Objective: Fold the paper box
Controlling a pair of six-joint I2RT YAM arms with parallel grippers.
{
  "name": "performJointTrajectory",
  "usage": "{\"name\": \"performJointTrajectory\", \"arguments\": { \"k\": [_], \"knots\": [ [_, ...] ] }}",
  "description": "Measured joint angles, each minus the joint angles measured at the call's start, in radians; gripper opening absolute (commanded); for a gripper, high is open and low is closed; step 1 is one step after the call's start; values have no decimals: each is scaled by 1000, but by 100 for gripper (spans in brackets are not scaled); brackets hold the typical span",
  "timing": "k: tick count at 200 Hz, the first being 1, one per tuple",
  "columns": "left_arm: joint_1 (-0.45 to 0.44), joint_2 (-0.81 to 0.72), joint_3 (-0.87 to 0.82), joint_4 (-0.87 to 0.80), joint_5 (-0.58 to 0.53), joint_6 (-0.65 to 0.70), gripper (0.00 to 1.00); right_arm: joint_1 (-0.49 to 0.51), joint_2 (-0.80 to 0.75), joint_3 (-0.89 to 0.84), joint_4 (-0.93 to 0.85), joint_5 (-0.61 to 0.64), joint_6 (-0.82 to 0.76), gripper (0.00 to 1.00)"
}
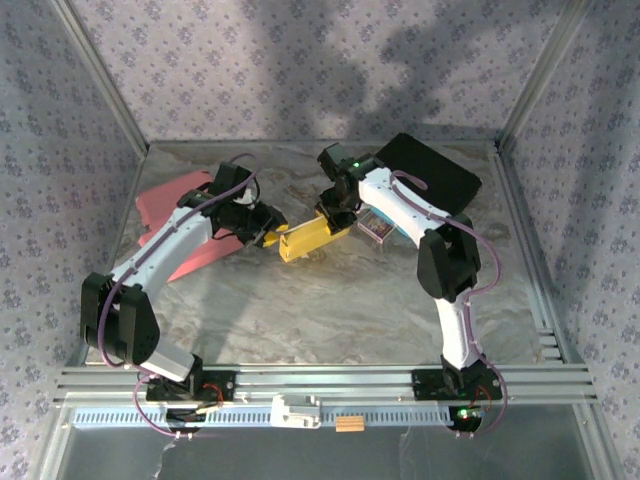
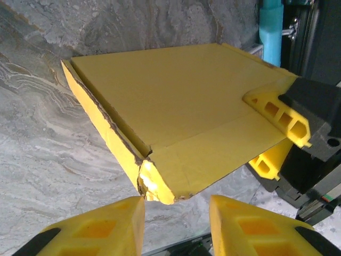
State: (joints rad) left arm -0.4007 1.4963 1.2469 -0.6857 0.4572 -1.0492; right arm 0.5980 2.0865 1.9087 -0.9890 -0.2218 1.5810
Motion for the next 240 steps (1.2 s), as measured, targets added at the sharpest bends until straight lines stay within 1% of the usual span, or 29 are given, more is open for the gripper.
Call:
{"name": "performJointTrajectory", "arguments": {
  "k": [16,52,63,71,79,88,107,142,166,199,223,240],
  "knots": [
    [-2,0,0,27,-5,-26,33,0,0,1,0,0,0,33],
    [-35,-1,0,59,-13,-86,35,0,0,1,-2,0,0,33],
    [-42,-1,3,51,-21,-86,32,0,1,0,-2,0,0,33],
    [-49,-1,18,19,-38,-67,28,0,0,1,-2,0,0,33],
    [-58,3,46,-30,-62,-32,27,0,1,1,-1,0,0,33],
    [-75,13,102,-105,-97,15,27,0,1,1,-2,0,1,33],
    [-120,23,186,-180,-169,95,29,0,3,5,-2,-1,1,33],
    [-221,19,196,-258,-320,160,28,0,9,13,-2,-1,7,33],
    [-278,22,195,-267,-417,192,28,0,9,13,-2,-1,17,33],
    [-284,66,194,-254,-510,248,30,0,9,14,-2,-3,51,33],
    [-280,119,200,-255,-550,287,36,0,12,27,-26,-4,77,33],
    [-280,116,200,-250,-569,307,38,-1,12,30,-43,-3,90,33]
  ]
}}
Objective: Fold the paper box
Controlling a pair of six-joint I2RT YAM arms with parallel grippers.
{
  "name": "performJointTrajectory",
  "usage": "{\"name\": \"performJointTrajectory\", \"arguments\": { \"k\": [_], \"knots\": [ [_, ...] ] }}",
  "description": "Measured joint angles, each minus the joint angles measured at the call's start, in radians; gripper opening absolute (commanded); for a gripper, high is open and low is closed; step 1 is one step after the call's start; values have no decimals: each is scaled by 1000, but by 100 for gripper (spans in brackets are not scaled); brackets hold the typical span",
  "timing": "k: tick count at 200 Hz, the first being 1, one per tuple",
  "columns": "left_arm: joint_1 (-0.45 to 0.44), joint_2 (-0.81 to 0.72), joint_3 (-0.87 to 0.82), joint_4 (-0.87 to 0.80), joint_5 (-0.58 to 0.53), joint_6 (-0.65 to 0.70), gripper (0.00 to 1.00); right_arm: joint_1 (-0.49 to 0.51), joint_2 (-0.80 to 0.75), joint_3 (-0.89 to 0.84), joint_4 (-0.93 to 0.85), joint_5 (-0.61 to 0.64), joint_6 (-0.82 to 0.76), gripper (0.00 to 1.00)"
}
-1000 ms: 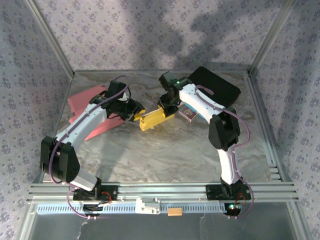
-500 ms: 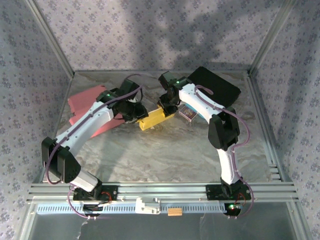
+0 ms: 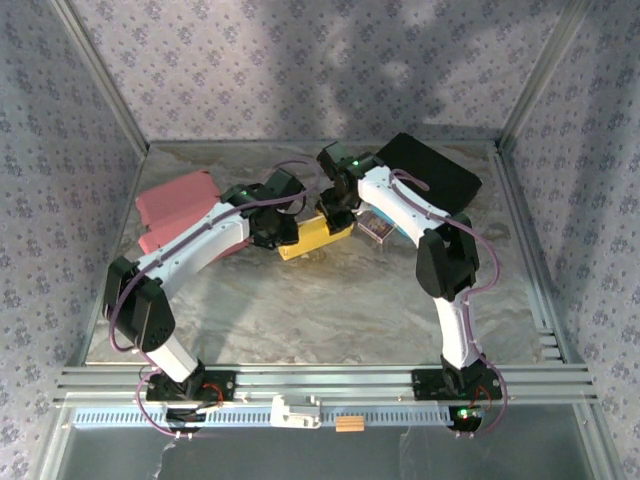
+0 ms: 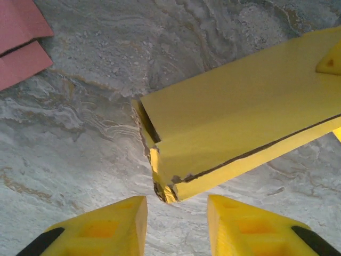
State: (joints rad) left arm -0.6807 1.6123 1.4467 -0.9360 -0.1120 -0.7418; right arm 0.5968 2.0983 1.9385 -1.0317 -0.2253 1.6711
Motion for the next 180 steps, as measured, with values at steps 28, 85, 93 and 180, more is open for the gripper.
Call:
{"name": "performJointTrajectory", "arguments": {
  "k": [28,85,93,180],
  "knots": [
    [6,-65,-4,37,-4,34,41,-6,0,10,-34,1,21,32],
    [40,-62,15,49,105,152,38,-50,-57,-53,-122,-8,102,33],
    [27,-37,33,46,106,174,38,-58,-65,-64,-130,-11,118,33],
    [-26,100,136,13,17,266,31,-100,-76,-77,-120,-59,182,31]
  ]
}}
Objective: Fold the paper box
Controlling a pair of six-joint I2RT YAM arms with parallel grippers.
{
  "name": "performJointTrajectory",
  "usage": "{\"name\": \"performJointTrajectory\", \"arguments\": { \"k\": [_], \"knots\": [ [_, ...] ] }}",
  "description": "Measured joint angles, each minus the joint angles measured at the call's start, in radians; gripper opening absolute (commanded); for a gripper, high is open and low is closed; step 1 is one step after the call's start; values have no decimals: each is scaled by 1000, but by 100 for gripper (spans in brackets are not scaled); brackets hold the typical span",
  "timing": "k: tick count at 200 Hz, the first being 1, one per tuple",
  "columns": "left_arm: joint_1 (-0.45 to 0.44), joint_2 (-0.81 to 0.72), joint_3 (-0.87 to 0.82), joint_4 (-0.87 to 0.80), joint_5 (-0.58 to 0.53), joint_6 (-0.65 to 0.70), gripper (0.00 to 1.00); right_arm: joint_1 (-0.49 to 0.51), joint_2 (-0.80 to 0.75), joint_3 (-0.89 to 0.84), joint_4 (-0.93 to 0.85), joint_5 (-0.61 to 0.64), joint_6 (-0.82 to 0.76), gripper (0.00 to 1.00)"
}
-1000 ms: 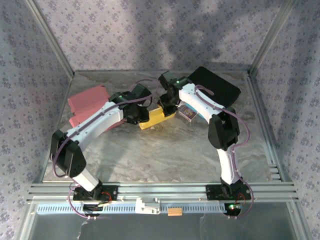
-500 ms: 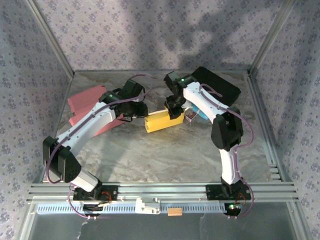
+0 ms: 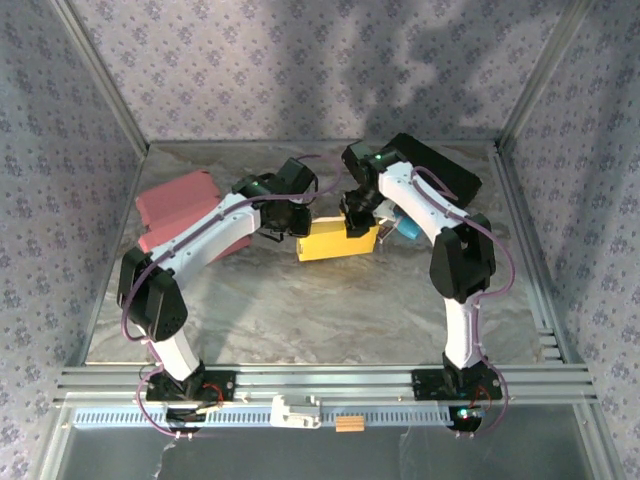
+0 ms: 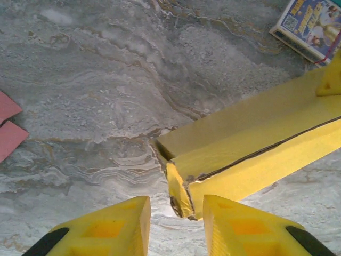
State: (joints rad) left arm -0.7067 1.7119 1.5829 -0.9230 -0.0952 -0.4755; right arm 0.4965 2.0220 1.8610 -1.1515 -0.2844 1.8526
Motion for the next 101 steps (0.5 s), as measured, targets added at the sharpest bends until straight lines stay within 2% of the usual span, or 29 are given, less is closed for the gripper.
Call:
{"name": "performJointTrajectory", "arguments": {
  "k": [101],
  "knots": [
    [-10,48,58,-13,-26,23,18,-1,-5,-9,11,-1,8,29]
  ]
}}
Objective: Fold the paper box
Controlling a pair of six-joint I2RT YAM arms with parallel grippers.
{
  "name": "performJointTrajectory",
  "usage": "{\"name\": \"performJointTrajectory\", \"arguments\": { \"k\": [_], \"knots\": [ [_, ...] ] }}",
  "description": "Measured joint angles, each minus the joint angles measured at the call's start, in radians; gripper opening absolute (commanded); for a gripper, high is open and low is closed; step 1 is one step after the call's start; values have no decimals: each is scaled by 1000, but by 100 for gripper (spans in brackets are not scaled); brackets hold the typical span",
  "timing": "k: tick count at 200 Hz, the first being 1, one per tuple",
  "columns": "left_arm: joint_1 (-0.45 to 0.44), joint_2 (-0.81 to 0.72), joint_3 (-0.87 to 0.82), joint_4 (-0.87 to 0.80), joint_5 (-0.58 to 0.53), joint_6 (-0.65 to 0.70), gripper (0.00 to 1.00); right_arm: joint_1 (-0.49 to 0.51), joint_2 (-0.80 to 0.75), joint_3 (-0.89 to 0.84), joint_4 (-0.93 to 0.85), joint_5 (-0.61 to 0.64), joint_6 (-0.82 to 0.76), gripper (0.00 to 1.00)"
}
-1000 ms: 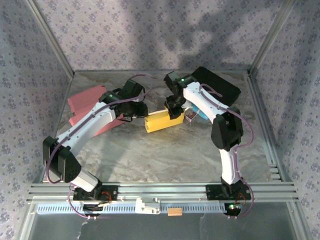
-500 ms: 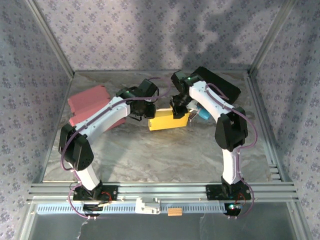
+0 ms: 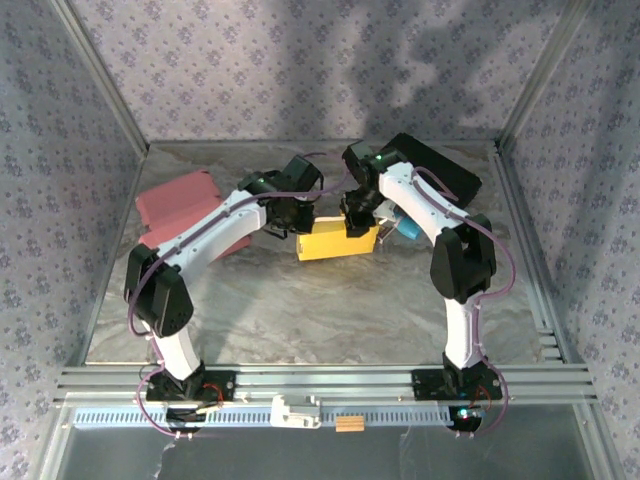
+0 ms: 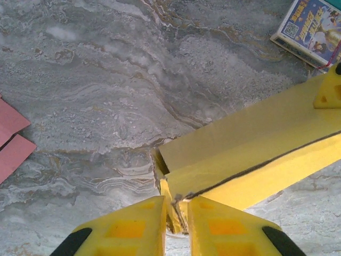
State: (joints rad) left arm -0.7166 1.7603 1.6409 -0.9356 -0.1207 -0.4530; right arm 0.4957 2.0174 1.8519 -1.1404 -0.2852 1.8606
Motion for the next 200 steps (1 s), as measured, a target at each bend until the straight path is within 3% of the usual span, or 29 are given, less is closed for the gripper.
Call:
{"name": "performJointTrajectory", "arguments": {
  "k": [38,96,200],
  "knots": [
    [1,10,1,-5,-5,0,12,0,0,0,3,0,5,29],
    [0,10,11,-12,-8,0,18,-1,0,0,4,0,7,28],
    [0,10,19,-21,-23,-3,4,-1,0,-1,8,0,10,27]
  ]
}}
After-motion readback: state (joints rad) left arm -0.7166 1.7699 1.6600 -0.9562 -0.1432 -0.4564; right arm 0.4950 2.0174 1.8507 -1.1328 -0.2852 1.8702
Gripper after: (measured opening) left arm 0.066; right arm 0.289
